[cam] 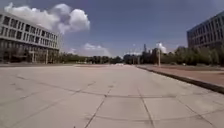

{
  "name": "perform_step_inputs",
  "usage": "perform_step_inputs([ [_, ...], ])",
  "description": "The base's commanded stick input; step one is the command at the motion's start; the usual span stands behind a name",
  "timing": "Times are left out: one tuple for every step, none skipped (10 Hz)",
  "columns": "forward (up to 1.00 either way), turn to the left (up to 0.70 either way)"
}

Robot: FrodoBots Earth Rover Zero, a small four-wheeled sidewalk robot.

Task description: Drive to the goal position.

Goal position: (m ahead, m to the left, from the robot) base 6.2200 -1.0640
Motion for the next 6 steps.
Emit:
perform_step_inputs([
  [0.7,0.0],
  [0.7,0.0],
  [0.7,0.0],
  [0.7,-0.12],
  [0.7,-0.35],
  [0.7,-0.35],
])
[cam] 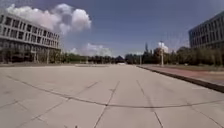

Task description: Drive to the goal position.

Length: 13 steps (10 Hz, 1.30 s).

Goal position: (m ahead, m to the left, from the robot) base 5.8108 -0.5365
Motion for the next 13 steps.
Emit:
perform_step_inputs([
  [0.7,-0.35],
  [0.7,-0.34],
  [0.7,-0.34],
  [0.7,-0.34],
  [0.7,-0.34],
  [0.7,-0.34],
  [0.7,-0.34],
  [0.7,-0.25],
  [0.7,-0.09],
  [0.7,0.0],
  [0.7,0.0],
  [0.7,0.0],
  [0.7,0.0],
])
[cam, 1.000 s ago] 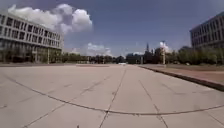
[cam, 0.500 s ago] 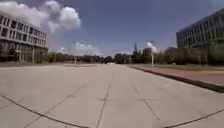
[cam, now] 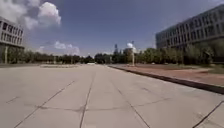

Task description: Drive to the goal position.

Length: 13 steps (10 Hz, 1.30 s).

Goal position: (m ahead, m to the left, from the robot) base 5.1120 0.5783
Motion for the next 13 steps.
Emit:
perform_step_inputs([
  [0.7,0.0],
  [0.7,0.0],
  [0.7,0.0],
  [0.7,0.0],
  [0.7,0.0],
  [0.7,0.0],
  [0.7,0.0],
  [0.7,0.0],
  [0.7,0.0],
  [0.7,0.0],
  [0.7,0.0],
  [0.7,0.0],
  [0.7,0.0],
])
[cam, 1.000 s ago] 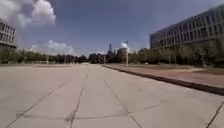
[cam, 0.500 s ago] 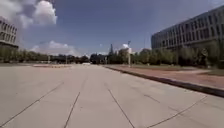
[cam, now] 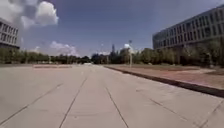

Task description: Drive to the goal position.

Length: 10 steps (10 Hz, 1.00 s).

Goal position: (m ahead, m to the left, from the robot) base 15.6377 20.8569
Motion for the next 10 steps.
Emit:
perform_step_inputs([
  [0.7,0.0],
  [0.7,0.0],
  [0.7,0.0],
  [0.7,0.01],
  [0.7,0.02],
  [0.7,0.02],
  [0.7,0.02],
  [0.7,0.02],
  [0.7,0.0],
  [0.7,0.0],
])
